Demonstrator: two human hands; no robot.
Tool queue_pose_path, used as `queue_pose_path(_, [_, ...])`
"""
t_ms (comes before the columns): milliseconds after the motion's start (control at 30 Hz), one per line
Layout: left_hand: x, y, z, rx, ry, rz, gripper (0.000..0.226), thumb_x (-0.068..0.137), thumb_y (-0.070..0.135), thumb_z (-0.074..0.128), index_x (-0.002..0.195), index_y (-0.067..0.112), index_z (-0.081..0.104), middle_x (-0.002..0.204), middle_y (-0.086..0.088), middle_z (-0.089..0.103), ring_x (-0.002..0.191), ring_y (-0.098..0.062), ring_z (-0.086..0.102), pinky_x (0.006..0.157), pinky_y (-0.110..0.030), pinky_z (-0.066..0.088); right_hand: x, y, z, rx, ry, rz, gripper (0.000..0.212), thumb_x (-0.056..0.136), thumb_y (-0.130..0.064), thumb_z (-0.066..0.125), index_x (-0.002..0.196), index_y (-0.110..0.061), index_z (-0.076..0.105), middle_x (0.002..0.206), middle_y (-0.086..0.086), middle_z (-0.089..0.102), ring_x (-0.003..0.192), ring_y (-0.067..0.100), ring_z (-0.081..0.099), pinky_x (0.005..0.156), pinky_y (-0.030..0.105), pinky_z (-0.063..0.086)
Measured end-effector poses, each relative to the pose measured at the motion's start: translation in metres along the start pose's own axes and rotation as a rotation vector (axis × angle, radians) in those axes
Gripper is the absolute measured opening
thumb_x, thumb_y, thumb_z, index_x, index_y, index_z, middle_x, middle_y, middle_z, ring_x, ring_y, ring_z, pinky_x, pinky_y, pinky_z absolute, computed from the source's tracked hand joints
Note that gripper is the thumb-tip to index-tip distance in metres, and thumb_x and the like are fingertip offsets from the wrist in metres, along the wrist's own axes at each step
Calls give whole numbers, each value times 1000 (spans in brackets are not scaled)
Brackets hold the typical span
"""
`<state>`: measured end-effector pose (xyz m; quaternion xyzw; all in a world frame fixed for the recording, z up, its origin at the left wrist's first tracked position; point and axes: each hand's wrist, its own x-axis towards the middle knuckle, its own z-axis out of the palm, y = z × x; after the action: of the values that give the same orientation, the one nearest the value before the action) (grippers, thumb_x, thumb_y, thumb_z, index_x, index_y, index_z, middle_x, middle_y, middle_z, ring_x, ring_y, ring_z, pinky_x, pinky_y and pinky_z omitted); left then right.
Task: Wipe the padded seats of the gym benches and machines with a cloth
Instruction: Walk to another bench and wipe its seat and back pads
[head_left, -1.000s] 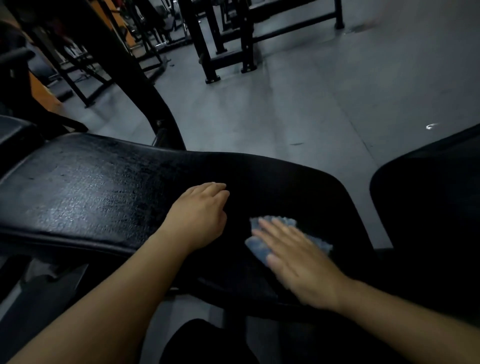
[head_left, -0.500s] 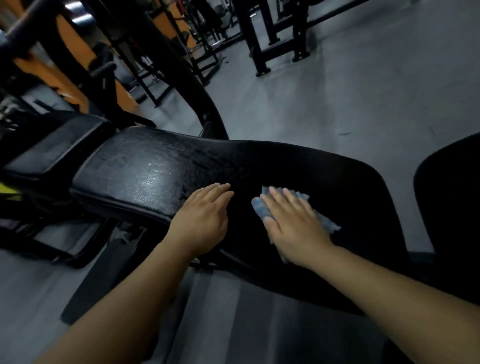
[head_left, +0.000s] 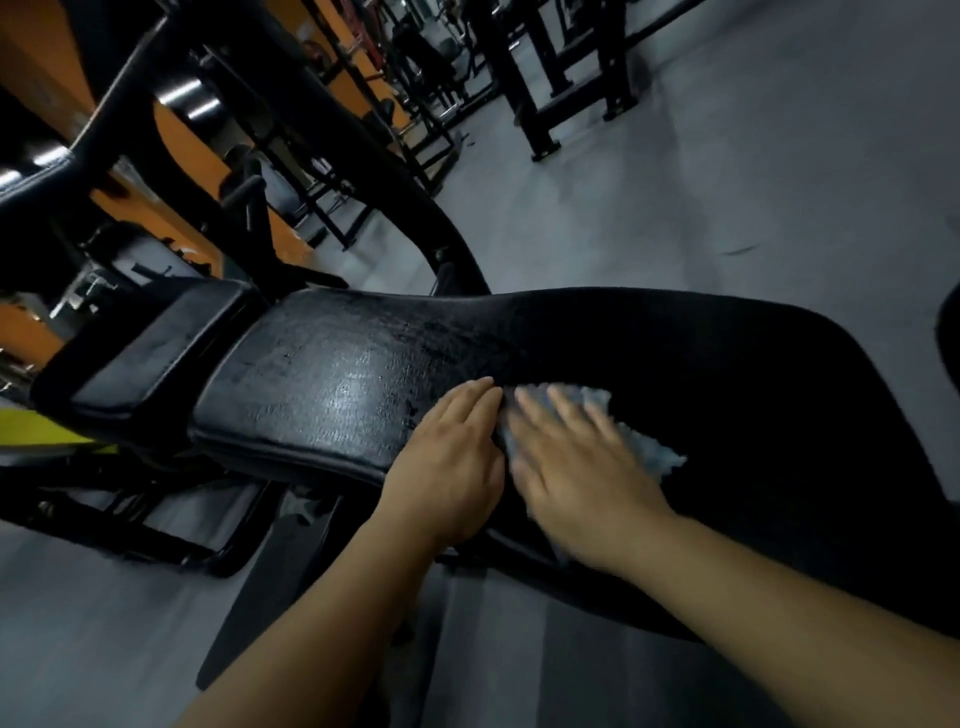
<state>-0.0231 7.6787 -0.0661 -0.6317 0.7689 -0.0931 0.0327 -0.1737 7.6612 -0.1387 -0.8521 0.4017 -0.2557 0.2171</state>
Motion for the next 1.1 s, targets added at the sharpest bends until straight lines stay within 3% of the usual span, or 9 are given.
queue_pose_path(100, [-1,-16,-7,76,-58,137,63,88,38,37,140,4,52,150,-14,46,140,-28,41,118,-38,31,-35,26,1,14,6,-128,63,99,-50,20,157,-28,25,164,-9,19,153,12,10,119,31,4])
queue_pose_path(167, [5,-33,-14,90,-83,222,60,92,42,38,144,14,50,154,-3,43,143,-18,36,119,-38,29,-23,49,0,-79,81,-54,62,97,-48,26,156,-29,29,162,-7,28,150,16,24,117,30,12])
queue_pose_path(300, [14,-43,-6,39,-57,163,62,92,36,31,147,13,45,156,-1,40,146,-15,29,120,-39,26,36,24,2,22,92,300,83,79,-53,-7,159,-36,8,167,-13,-2,154,13,-4,123,35,-4])
queue_pose_path(467, [16,-38,-5,29,-116,94,71,89,39,20,150,8,40,160,-9,32,150,-22,22,123,-41,20,-20,-35,9,25,-6,228,61,100,-50,18,159,-35,13,166,-13,4,154,10,0,118,33,2])
queue_pose_path(567, [18,-34,-9,25,-114,103,74,87,38,17,151,9,37,161,-9,29,151,-22,20,124,-40,17,-13,-14,3,89,6,315,65,94,-53,6,158,-41,3,163,-18,-11,152,6,-11,120,27,-9])
queue_pose_path(667, [17,-39,-4,37,-100,120,75,86,37,15,151,8,36,161,-10,28,151,-21,19,124,-39,16,29,-16,1,15,92,473,63,98,-48,9,159,-34,4,167,-12,-5,154,13,-6,123,35,-6])
queue_pose_path(833, [8,-47,-6,43,-129,188,85,82,43,3,154,6,30,163,-11,23,152,-18,13,124,-33,11,-17,-46,9,50,-26,142,76,84,-60,-11,156,-35,-13,160,-19,-22,147,0,-25,119,25,-17])
queue_pose_path(900, [2,-45,-11,42,-95,177,81,84,40,6,153,7,31,163,-11,23,152,-19,15,124,-29,8,-31,-23,4,8,-78,96,75,83,-67,-14,151,-37,-16,160,-21,-20,147,-2,-22,119,22,-15])
queue_pose_path(1100, [-8,-44,-6,111,-3,190,71,86,31,20,140,-3,50,148,-21,47,141,-30,42,121,-33,22,45,-8,-5,-4,16,336,56,106,-34,25,160,-27,11,168,-6,6,154,16,2,124,37,0])
